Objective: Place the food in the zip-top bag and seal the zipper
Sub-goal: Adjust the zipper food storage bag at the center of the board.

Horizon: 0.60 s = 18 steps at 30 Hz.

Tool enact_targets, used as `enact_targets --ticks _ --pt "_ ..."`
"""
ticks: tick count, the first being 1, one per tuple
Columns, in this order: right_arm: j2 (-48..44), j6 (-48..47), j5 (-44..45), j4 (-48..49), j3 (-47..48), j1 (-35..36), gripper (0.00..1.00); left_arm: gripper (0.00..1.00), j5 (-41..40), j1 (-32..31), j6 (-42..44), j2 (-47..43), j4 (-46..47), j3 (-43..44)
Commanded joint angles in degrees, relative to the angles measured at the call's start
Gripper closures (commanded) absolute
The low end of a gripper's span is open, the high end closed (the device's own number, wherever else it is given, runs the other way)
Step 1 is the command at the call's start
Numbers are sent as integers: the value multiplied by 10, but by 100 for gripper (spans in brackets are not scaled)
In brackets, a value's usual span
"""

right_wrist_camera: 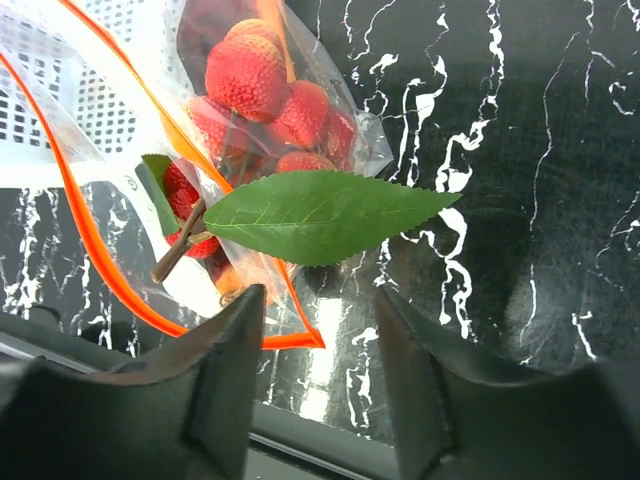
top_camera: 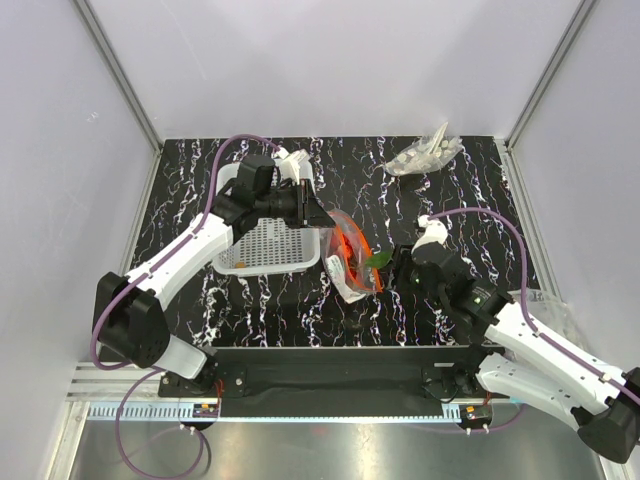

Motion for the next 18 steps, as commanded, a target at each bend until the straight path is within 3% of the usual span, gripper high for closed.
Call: enact_targets --ticks 1,5,15,18 --pt "-11 12 3 9 6 4 50 100 16 5 0 -21 35 2" --pt "-9 -9 -61 62 -15 4 53 100 18 5 -1 -21 37 0" --pt "64 -35 -86 121 -23 5 57 100 19 9 0 -26 31 3" --pt "82 -34 -94 138 -29 4 62 100 19 10 1 -26 29 6"
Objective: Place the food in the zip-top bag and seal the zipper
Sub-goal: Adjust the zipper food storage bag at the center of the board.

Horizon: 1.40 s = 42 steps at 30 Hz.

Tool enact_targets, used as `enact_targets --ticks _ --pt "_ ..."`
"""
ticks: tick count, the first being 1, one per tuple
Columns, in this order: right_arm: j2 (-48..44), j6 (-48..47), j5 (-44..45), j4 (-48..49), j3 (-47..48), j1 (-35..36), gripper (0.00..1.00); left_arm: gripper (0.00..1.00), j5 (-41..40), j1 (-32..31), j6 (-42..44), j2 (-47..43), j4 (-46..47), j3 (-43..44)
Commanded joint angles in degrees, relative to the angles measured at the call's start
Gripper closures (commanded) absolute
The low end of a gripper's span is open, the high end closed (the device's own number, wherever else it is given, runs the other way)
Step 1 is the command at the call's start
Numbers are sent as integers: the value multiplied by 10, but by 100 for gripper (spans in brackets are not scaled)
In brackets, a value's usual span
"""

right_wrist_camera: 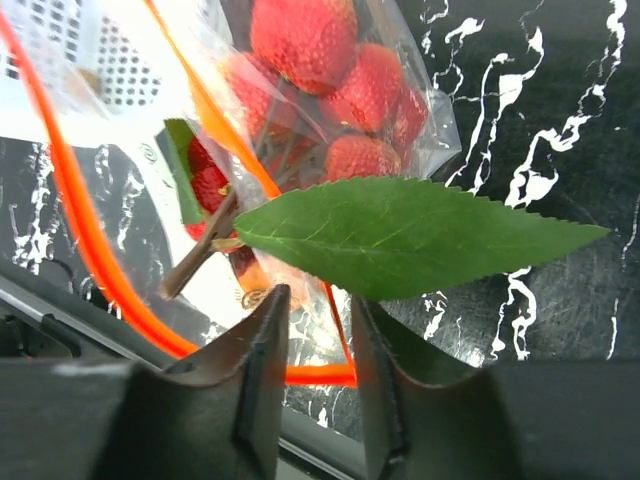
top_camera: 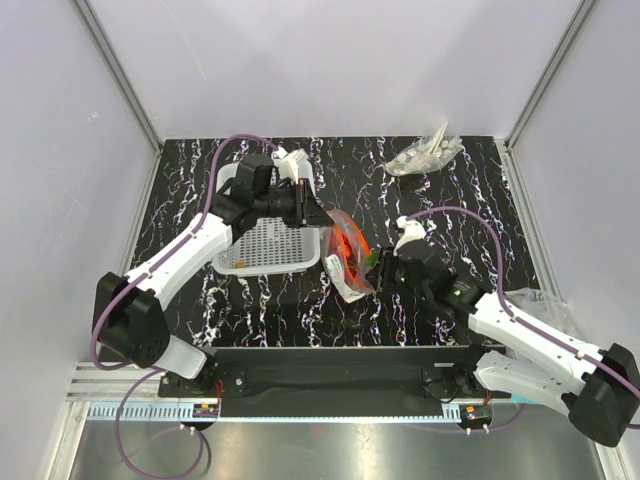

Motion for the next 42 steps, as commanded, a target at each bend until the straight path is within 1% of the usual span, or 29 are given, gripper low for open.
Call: enact_targets --ticks 1,3,4,6,7,9,10,11,12,13,14,15,16,17,19,20,21,22,24,28,32,33,35,36,38,39,40,41,42 --pt "14 -12 -16 48 -5 4 64 100 20 6 1 -26 28 8" --pt "16 -16 -17 48 -4 4 71 100 20 7 2 -26 26 10" --pt "14 -17 -18 41 -2 4 85 100 20 9 3 -26 22 13" --pt "4 -24 -14 23 20 4 99 100 20 9 4 -27 19 19" --pt "-2 -29 -1 -14 33 4 100 100 22 8 4 -28 15 23" --pt "-18 -48 18 -68 105 4 100 100 24 8 6 -31 10 35" --pt "-20 -56 40 -129 138 3 100 100 25 9 8 -31 1 41" --pt "-19 -65 49 -162 173 3 100 100 24 8 11 -32 -4 47" --pt "-12 -78 58 -196 249 4 100 100 26 8 13 -33 -9 53" --pt "-4 -85 72 -260 290 4 100 100 30 8 14 -37 -10 60" --pt "18 -92 75 -290 364 4 100 96 31 8 12 -44 -8 61" --pt "33 -104 79 -318 398 4 100 90 31 8 7 -49 -4 60" --pt "49 -109 87 -371 429 4 100 83 28 9 4 -54 5 55" --pt "79 -112 89 -390 466 4 100 62 24 8 4 -60 5 52" --pt "106 -117 101 -416 473 4 100 47 9 8 9 -75 4 37" --pt "125 -114 104 -415 456 4 100 40 2 8 12 -82 5 30" --pt "133 -112 104 -410 443 4 100 27 -3 9 19 -94 4 25" --pt "135 -108 92 -395 431 4 100 23 -10 8 23 -99 0 20" --pt "131 -97 80 -374 395 4 100 19 -15 8 34 -108 -5 10" --pt "119 -89 77 -353 371 3 100 17 -20 8 57 -118 -16 1" --pt "88 -110 41 -330 336 4 100 16 -50 6 69 -128 -20 -22" --pt "80 -117 34 -324 330 3 100 16 -58 5 72 -131 -15 -34" --pt "62 -119 34 -323 319 4 100 12 -72 5 67 -142 7 -58" --pt "56 -121 32 -325 317 3 100 8 -74 5 58 -147 27 -77" --pt "40 -124 31 -334 317 4 100 1 -74 0 45 -169 117 -147" --pt "34 -126 31 -337 319 4 100 1 -75 -1 30 -176 156 -171" --pt "30 -129 32 -345 322 3 100 1 -77 -2 23 -184 237 -194" --pt "20 -129 38 -351 328 3 100 1 -82 -4 15 -190 273 -240" --pt "15 -132 43 -357 331 4 100 1 -85 -6 7 -197 339 -257"
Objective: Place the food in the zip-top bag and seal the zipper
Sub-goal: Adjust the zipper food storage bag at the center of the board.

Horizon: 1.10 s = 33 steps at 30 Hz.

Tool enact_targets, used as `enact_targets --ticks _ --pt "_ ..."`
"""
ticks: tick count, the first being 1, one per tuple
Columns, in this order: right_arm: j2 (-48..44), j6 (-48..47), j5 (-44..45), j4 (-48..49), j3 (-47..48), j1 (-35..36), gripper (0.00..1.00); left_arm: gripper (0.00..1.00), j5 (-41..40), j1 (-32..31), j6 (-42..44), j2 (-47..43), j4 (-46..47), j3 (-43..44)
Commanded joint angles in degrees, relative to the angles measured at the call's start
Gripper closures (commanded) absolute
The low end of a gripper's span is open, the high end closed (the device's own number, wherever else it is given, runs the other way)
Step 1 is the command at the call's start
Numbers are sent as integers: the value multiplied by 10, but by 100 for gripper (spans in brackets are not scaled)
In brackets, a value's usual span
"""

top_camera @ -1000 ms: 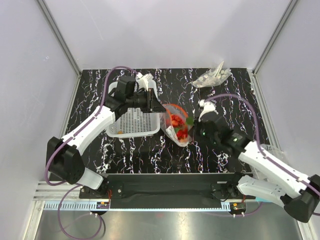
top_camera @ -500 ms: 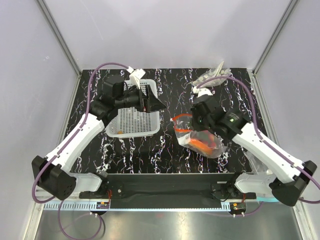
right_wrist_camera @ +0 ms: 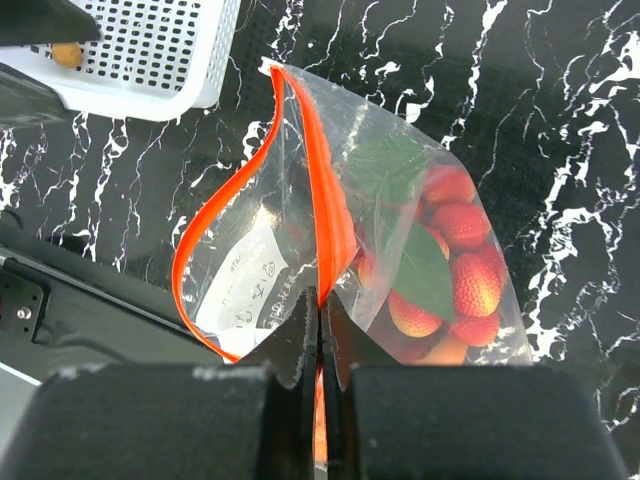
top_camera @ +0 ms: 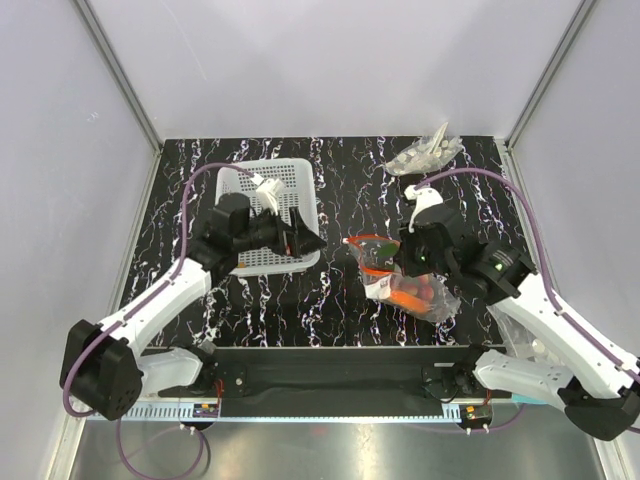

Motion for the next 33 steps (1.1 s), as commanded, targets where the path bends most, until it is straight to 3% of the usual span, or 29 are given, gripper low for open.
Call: enact_targets --ticks 1,7,14,21,26,33 --pt "-24 -20 11 -14 16 2 100 1 -23 -8 -27 -33 247 -67" --pt "-67 -28 34 -7 4 4 100 1 -83 -60 14 -9 382 -117" --pt "-105 -40 -4 52 15 4 100 1 -114 -104 64 30 447 -102" --pt "-58 -56 -43 79 82 3 100 1 -103 -88 111 -8 498 -137" --pt "-21 -62 -95 103 117 3 100 1 -80 -31 74 -57 566 -208" --pt "-2 -40 -89 142 46 1 100 1 -149 -1 92 -184 494 -272"
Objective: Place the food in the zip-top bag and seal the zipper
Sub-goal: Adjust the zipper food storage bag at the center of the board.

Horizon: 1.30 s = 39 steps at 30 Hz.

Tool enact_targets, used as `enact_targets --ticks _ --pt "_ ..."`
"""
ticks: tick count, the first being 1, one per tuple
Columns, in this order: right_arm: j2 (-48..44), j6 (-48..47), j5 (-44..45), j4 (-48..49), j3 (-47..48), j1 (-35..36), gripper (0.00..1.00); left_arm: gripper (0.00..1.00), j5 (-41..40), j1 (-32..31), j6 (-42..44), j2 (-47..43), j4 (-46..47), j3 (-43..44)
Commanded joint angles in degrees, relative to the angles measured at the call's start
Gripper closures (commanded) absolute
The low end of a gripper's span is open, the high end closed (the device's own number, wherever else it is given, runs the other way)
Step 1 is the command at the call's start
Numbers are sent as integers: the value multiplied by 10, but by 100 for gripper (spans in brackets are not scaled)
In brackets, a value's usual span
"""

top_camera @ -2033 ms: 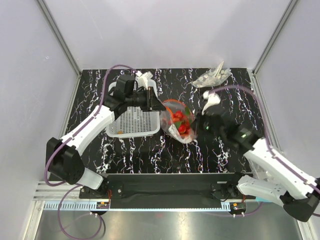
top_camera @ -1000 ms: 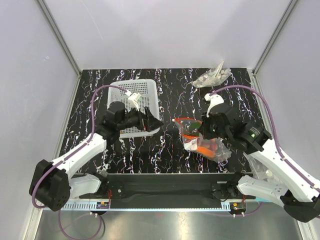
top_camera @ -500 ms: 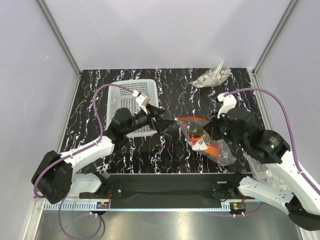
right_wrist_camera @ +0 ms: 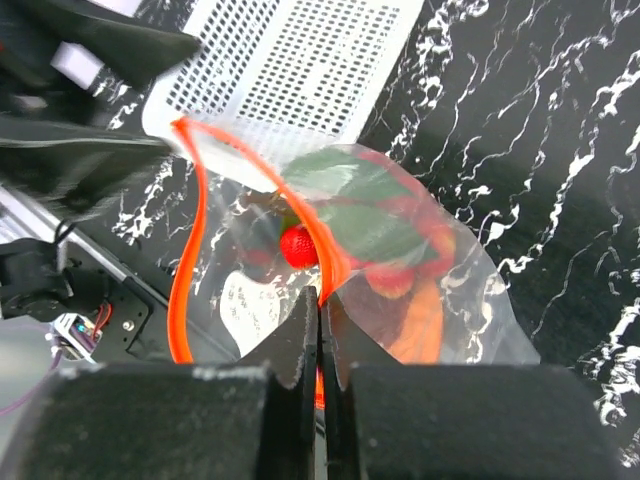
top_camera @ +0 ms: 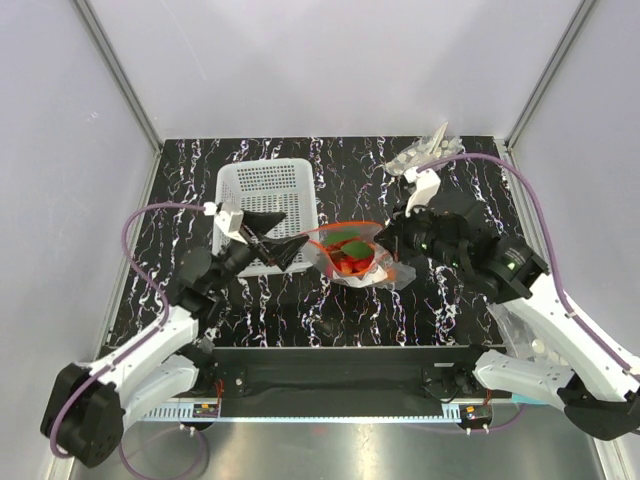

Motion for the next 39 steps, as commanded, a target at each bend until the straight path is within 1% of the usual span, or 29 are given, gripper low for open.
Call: enact_targets --ticks 1,2,5,7,10,12,14,17,18,21,23,30,34,37,38,39 --pt "-12 14 10 70 -46 0 100 1 -52 5 27 -56 11 -26" --pt "-19 25 15 80 -84 -2 100 1 -53 5 29 -69 14 -33" --pt "-44 51 25 110 -141 -17 100 1 -42 6 30 -64 32 -53" --pt "-64 60 30 125 -159 -28 100 1 -31 7 27 -49 37 -53" --pt "-85 70 47 122 -181 -39 100 2 3 11 20 -13 63 -52" --pt "-89 70 45 118 -185 -52 100 3 29 15 14 12 103 -57" --pt "-90 72 40 117 -187 -68 100 6 73 19 8 26 133 -63" --pt "-80 78 37 106 -184 -90 100 7 119 19 -10 52 206 -78" --pt "-77 78 20 107 -184 -110 100 7 140 19 -21 57 247 -85" --pt "-71 74 -5 113 -184 -138 100 6 172 19 -26 73 289 -90" --pt "-67 70 -6 114 -182 -144 100 6 189 19 -24 85 304 -88" --pt "-48 59 -22 117 -171 -159 100 4 214 19 -16 133 360 -77" --pt "-32 54 -23 118 -161 -166 100 6 236 14 -3 158 356 -59" --pt "-36 47 -40 122 -161 -170 100 9 222 0 40 166 302 -39" --pt "-37 45 -44 123 -160 -170 100 14 221 -3 62 168 269 -23" --pt "-38 43 -45 125 -161 -170 100 15 216 -9 73 168 254 -16"
